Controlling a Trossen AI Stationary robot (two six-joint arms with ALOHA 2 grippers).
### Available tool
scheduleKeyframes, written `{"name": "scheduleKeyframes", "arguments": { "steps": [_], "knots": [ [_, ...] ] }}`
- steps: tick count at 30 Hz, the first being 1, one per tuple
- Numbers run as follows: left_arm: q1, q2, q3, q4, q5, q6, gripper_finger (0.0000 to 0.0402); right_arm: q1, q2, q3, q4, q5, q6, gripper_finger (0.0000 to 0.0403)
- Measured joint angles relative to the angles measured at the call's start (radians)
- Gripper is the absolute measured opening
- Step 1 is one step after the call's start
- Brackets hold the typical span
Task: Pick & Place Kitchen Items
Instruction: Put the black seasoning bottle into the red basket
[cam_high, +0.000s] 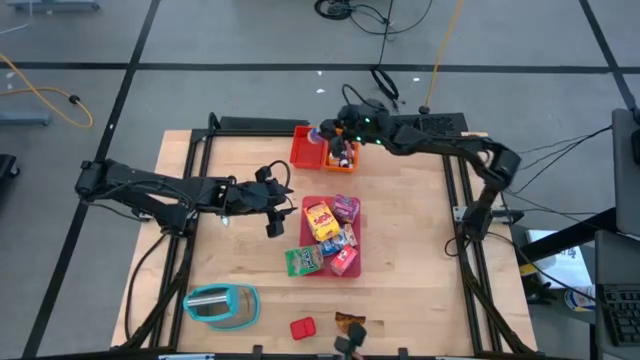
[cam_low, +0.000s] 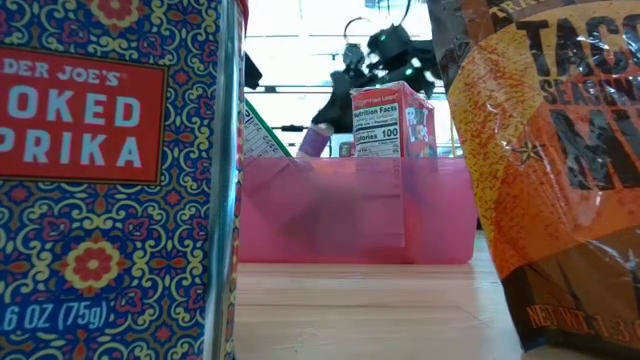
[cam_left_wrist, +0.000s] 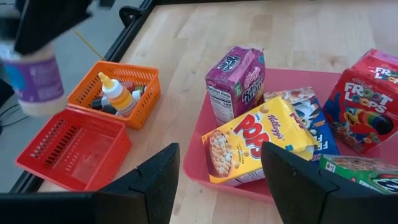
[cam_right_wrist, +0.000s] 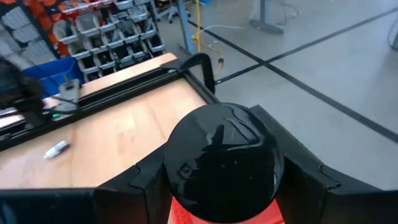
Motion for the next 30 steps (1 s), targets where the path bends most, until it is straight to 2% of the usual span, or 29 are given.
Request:
{"name": "scheduleKeyframes", "arguments": {
  "steps": [5, 13, 30],
  "knots": [
    [0.0, 0.0, 0.0, 0.003, 0.0, 0.0, 0.0227, -0.02, 0.098, 0.06, -0.006, 0.002, 0.018, 0.0208],
    [0.0, 0.0, 0.0, 0.019, 0.0, 0.003, 0.0227, -0.034, 0.195, 0.083, -0.005, -0.021, 0.026, 0.0208],
    [0.0, 0.0, 0.0, 0.025, 0.0, 0.008, 0.0227, -0.02, 0.216, 0.083, 0.009, -0.021, 0.012, 0.0239]
  ]
}}
